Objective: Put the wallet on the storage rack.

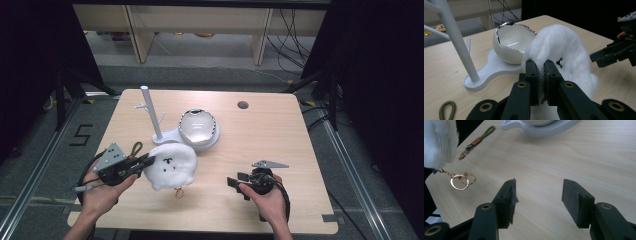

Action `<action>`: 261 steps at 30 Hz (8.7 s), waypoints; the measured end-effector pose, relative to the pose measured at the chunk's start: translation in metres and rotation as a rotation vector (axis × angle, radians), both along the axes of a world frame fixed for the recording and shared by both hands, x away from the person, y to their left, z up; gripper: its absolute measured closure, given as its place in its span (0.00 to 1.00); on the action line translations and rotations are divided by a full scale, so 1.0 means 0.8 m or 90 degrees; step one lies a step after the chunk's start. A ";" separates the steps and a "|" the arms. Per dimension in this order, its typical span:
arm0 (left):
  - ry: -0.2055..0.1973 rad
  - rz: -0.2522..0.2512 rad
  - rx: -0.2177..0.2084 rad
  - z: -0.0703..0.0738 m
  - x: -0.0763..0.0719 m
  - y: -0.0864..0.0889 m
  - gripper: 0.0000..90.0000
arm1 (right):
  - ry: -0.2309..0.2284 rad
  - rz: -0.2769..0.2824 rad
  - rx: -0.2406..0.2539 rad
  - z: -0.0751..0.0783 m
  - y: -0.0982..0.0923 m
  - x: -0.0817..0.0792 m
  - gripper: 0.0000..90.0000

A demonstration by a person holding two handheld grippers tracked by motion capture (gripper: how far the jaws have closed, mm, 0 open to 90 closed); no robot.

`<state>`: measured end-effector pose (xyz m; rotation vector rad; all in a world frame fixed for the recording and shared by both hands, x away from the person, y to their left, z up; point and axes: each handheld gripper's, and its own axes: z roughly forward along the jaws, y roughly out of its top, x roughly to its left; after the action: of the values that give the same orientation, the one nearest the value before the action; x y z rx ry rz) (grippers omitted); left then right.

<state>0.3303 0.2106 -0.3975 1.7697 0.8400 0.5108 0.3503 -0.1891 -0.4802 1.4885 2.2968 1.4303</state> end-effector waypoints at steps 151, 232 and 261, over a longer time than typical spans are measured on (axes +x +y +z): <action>-0.104 0.063 -0.030 -0.157 -0.026 0.016 0.42 | -0.294 -0.024 0.058 0.145 0.085 0.157 0.86; -0.089 0.059 -0.019 -0.157 -0.029 0.012 0.41 | -0.227 -0.039 -0.108 0.056 0.098 0.186 0.63; -0.081 0.066 -0.021 -0.156 -0.028 0.012 0.39 | -0.225 -0.071 -0.061 0.072 0.071 0.154 0.33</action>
<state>0.3080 0.2199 -0.5226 1.6512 0.8490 0.6671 0.4732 -0.1327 -0.4225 1.2031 2.0074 1.4009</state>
